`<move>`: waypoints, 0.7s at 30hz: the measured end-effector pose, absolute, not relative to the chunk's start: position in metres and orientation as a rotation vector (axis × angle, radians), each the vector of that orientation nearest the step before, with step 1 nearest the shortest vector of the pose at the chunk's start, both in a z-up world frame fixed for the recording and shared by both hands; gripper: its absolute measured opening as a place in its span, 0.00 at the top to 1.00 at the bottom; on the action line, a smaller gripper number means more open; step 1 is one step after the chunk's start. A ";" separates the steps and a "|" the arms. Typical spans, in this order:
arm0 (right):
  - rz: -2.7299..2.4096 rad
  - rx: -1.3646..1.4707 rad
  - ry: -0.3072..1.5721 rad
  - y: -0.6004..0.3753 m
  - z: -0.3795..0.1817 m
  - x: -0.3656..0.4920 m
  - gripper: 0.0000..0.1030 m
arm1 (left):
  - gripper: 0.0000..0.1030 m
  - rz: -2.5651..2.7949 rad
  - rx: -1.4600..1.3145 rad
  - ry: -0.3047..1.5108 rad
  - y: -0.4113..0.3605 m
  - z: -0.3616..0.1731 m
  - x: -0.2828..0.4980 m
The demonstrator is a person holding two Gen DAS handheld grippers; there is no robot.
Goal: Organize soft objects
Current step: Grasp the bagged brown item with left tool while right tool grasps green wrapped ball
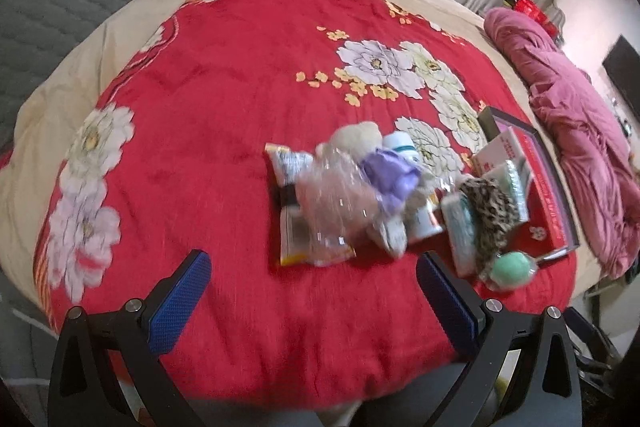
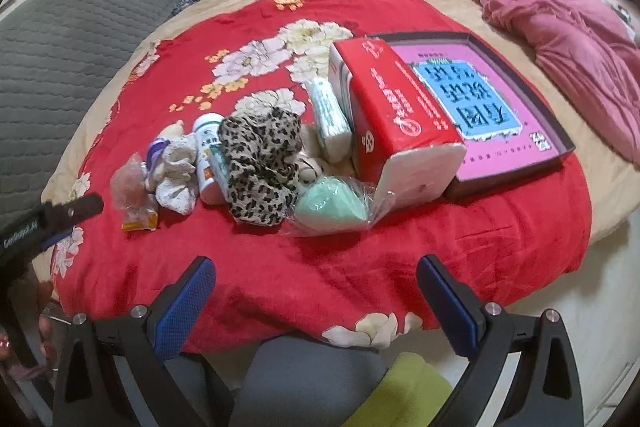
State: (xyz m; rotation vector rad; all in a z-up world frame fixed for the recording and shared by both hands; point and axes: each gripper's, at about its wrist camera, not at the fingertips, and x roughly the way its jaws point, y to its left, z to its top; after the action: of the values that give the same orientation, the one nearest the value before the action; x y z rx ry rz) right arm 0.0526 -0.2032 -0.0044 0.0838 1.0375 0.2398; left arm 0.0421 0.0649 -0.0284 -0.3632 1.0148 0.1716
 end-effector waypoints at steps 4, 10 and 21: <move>0.234 0.108 1.043 -0.205 -0.012 0.060 0.02 | 0.01 0.156 -0.322 1.058 0.064 -0.045 0.062; 0.181 0.199 1.111 -0.215 -0.026 0.073 0.03 | 0.10 0.114 -0.335 1.039 0.062 -0.047 0.075; 0.100 0.554 1.177 -0.244 -0.054 0.107 0.15 | 0.30 0.036 -0.399 1.053 0.069 -0.054 0.086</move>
State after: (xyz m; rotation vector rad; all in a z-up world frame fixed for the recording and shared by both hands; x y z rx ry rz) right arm 0.1073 -0.2444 -0.0540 0.5542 1.1766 0.1004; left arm 0.0858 0.0687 -0.0535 -0.3990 1.0529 0.0360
